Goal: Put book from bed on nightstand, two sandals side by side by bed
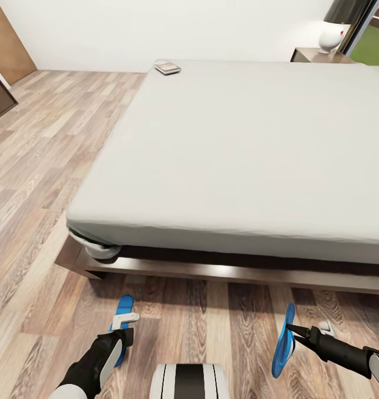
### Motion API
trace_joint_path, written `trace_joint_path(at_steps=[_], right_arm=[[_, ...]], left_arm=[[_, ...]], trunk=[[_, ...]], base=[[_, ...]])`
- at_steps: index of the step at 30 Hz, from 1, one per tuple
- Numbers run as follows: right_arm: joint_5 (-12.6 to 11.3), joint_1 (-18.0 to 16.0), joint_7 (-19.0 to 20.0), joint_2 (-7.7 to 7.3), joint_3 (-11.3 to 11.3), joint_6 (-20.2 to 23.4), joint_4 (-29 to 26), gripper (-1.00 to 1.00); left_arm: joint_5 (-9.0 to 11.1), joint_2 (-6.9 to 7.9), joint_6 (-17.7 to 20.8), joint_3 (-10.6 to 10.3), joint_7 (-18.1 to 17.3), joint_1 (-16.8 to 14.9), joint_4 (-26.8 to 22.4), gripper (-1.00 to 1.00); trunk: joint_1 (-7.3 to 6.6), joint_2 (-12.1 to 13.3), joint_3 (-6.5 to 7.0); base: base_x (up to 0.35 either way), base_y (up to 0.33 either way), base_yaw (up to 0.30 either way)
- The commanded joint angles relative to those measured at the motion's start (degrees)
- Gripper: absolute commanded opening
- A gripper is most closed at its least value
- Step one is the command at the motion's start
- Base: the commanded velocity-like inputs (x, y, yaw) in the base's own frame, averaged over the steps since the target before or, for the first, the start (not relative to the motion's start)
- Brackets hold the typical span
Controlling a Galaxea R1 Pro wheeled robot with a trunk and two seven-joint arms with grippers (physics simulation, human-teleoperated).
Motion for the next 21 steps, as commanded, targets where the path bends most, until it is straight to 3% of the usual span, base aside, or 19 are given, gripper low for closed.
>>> trace_joint_path(at_steps=[1, 18, 21], right_arm=[[-0.23, -0.03, 0.15, -0.01, -0.08, 0.38, 0.01, -1.00], [-0.23, -0.03, 0.15, 0.00, -0.09, 0.38, 0.03, -1.00], [-0.23, -0.03, 0.15, -0.03, -0.10, 0.38, 0.03, -1.00]], left_arm=[[0.35, -0.05, 0.28, 0.13, 0.19, 0.00, -0.11, -1.00], [0.38, -0.09, 0.29, 0.07, 0.19, 0.00, -0.11, -1.00], [0.38, -0.12, 0.30, 0.06, 0.19, 0.00, -0.11, -1.00]], trunk=[[0.01, -0.03, -0.26], [0.45, -0.26, -4.03], [0.45, -0.26, -4.03]], base=[[0.000, 0.000, 0.000], [0.000, 0.000, 0.000], [0.000, 0.000, 0.000]])
